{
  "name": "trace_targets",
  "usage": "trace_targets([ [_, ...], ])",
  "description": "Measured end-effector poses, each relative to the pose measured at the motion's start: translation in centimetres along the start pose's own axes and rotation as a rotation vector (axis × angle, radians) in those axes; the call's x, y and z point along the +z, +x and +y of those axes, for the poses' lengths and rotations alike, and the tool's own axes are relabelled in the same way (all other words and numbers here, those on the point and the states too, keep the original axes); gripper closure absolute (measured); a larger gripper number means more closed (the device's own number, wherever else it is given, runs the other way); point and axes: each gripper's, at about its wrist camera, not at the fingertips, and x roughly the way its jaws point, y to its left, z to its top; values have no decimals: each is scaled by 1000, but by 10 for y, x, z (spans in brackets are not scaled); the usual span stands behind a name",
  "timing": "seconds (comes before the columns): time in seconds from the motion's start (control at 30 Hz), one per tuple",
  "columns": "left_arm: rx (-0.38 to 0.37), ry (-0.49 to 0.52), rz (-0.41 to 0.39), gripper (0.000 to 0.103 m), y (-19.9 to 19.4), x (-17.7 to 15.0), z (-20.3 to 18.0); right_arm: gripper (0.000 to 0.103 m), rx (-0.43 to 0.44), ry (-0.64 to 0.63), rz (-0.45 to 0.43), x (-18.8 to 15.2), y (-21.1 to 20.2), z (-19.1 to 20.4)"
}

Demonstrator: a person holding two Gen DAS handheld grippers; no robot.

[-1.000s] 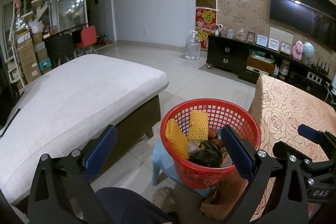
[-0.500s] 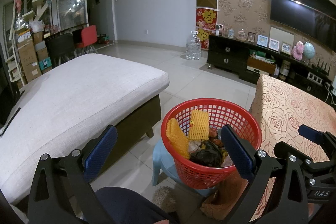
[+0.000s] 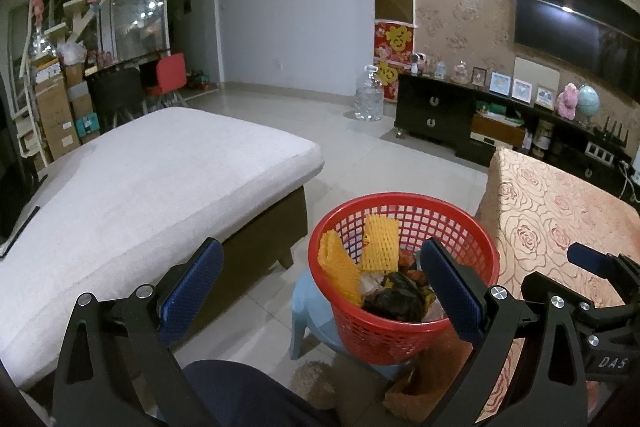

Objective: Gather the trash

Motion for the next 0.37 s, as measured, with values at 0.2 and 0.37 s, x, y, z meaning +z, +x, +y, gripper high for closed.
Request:
trace_targets([
  [0.2, -27, 9, 9, 8, 0, 0, -3, 7, -31, 12, 0, 0, -6, -14],
  [0.37, -62, 7, 32, 8, 11, -4, -12, 7, -146, 95, -3, -10, -30, -63],
])
